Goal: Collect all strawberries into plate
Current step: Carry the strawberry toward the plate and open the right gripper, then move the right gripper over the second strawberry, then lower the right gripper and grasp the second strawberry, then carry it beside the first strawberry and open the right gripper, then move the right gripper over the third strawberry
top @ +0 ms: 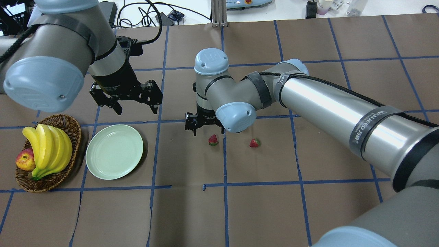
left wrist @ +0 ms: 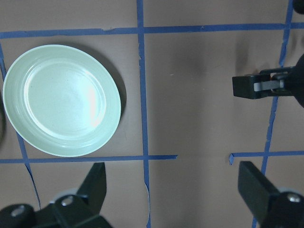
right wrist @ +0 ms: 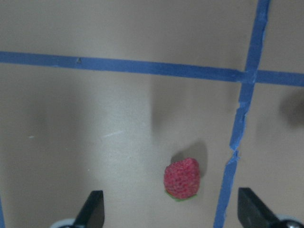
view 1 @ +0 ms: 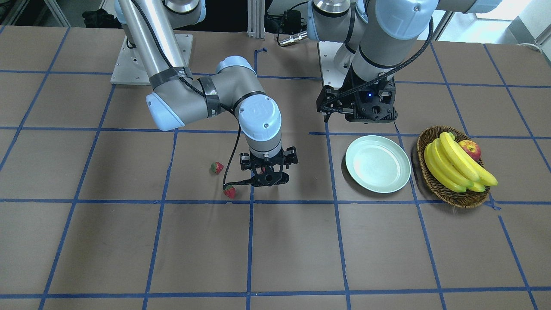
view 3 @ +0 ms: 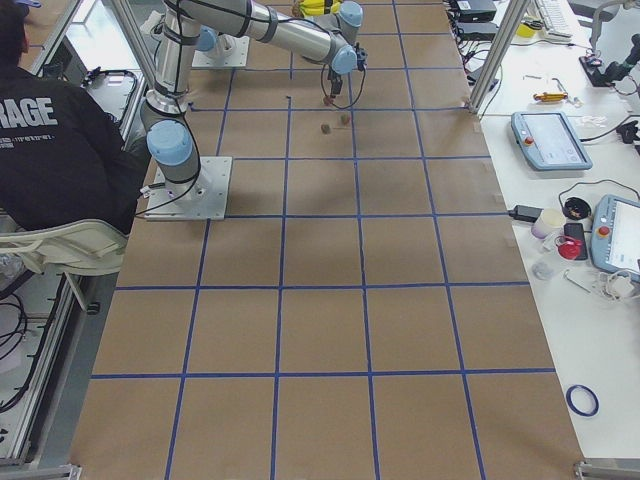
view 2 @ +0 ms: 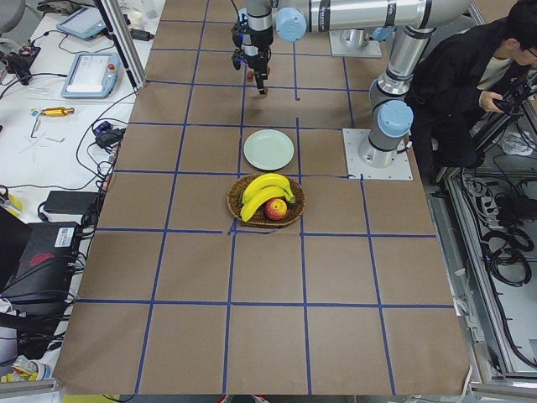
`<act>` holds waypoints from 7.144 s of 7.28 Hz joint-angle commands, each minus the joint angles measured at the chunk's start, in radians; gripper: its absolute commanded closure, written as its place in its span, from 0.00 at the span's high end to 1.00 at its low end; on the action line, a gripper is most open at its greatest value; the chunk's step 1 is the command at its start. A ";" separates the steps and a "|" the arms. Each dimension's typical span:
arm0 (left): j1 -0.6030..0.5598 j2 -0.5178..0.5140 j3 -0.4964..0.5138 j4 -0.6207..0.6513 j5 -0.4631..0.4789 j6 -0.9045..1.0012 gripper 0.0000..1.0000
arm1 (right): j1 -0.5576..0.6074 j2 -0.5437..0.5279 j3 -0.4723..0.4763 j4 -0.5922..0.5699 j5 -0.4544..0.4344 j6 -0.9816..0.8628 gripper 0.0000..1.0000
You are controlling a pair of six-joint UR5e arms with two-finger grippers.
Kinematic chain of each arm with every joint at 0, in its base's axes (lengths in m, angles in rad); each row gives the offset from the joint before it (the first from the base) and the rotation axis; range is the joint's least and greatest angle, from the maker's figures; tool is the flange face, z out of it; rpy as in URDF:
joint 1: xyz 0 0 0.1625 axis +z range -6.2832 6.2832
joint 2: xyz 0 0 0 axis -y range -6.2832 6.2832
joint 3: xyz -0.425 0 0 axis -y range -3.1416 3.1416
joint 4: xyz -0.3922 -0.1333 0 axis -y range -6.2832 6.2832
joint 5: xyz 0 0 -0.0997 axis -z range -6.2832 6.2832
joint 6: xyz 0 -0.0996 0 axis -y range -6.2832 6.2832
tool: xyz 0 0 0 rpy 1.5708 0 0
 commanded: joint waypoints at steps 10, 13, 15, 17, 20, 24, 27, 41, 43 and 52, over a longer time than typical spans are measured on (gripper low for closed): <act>-0.001 -0.005 -0.002 -0.003 -0.001 -0.003 1.00 | -0.133 0.058 0.009 -0.014 -0.193 -0.329 1.00; -0.008 -0.014 -0.003 -0.005 -0.004 -0.007 1.00 | -0.133 0.062 0.023 -0.002 -0.197 -0.331 0.66; -0.011 -0.021 -0.003 -0.005 -0.013 -0.007 1.00 | -0.133 0.059 0.024 -0.002 -0.195 -0.328 0.62; -0.012 -0.021 -0.003 -0.005 -0.009 -0.007 1.00 | -0.133 0.062 0.024 -0.002 -0.192 -0.328 0.64; -0.012 -0.022 -0.003 -0.005 -0.003 -0.007 1.00 | -0.133 0.072 0.015 -0.008 -0.192 -0.331 0.53; -0.012 -0.021 -0.028 -0.003 -0.003 -0.007 1.00 | -0.133 0.075 0.000 -0.011 -0.196 -0.331 0.00; -0.005 -0.014 -0.025 0.006 0.000 0.001 1.00 | -0.133 0.011 -0.089 0.042 -0.197 -0.316 0.00; 0.088 0.042 0.021 -0.017 -0.001 0.014 1.00 | 0.103 0.158 -0.154 0.007 -0.065 -0.091 0.44; 0.088 0.041 0.017 -0.017 -0.001 0.014 1.00 | 0.103 0.157 -0.149 0.007 -0.065 -0.087 0.71; 0.090 0.033 0.009 -0.018 0.001 0.014 1.00 | -0.111 -0.050 -0.067 0.250 -0.207 -0.315 1.00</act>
